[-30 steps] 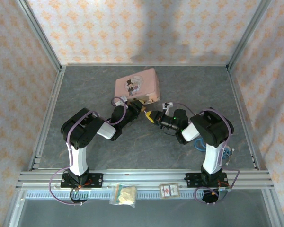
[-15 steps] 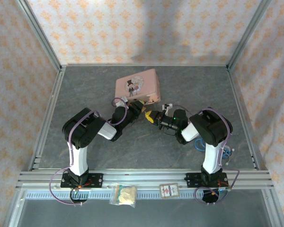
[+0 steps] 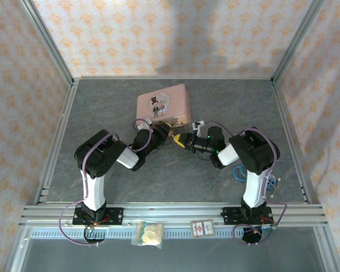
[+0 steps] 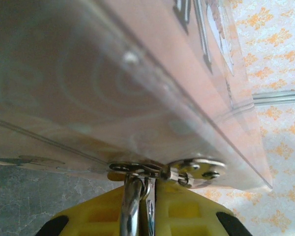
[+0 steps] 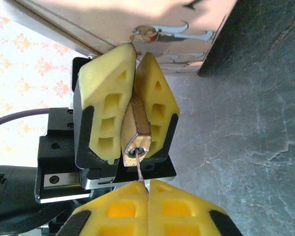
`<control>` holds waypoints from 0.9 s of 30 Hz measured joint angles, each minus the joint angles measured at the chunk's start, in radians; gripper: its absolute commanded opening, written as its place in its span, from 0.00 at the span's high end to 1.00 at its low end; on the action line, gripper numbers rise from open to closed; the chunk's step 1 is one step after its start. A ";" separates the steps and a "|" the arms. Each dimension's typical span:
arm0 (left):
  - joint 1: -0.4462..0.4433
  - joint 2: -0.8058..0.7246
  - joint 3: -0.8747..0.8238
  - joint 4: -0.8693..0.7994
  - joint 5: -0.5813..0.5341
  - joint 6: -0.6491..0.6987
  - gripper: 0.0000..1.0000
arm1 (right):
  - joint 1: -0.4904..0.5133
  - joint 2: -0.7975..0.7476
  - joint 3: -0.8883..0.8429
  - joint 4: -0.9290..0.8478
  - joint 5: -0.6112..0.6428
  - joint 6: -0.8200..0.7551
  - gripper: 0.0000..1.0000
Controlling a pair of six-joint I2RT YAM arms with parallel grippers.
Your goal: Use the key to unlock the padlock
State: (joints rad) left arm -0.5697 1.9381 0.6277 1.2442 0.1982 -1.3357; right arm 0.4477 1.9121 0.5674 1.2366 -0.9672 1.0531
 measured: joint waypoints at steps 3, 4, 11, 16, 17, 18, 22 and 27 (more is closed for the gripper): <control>0.000 0.000 -0.003 0.003 0.008 0.002 1.00 | -0.026 0.001 0.015 -0.027 -0.028 -0.029 1.00; 0.000 0.000 -0.005 0.003 0.016 0.003 1.00 | -0.034 0.004 0.022 -0.032 -0.025 -0.035 1.00; -0.050 0.000 -0.014 0.021 0.083 0.013 1.00 | -0.058 0.035 0.063 -0.019 0.040 -0.016 1.00; -0.052 0.000 -0.014 0.022 0.082 0.016 1.00 | -0.041 0.038 0.030 0.035 0.089 0.035 1.00; -0.053 0.000 -0.014 0.022 0.082 0.017 1.00 | -0.038 0.037 0.018 0.044 0.098 0.043 1.00; -0.056 -0.002 -0.014 0.021 0.082 0.017 1.00 | -0.035 0.035 0.002 0.052 0.108 0.050 1.00; -0.062 -0.019 -0.015 -0.010 0.072 0.017 1.00 | -0.031 0.011 -0.055 0.042 0.134 0.053 1.00; -0.063 -0.048 -0.016 -0.102 -0.021 0.031 1.00 | -0.036 -0.042 -0.082 0.016 0.142 0.042 1.00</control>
State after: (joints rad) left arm -0.6323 1.8904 0.6113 1.1423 0.1772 -1.3045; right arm 0.4114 1.8706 0.4854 1.2530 -0.8257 1.0954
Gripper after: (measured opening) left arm 0.121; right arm 0.045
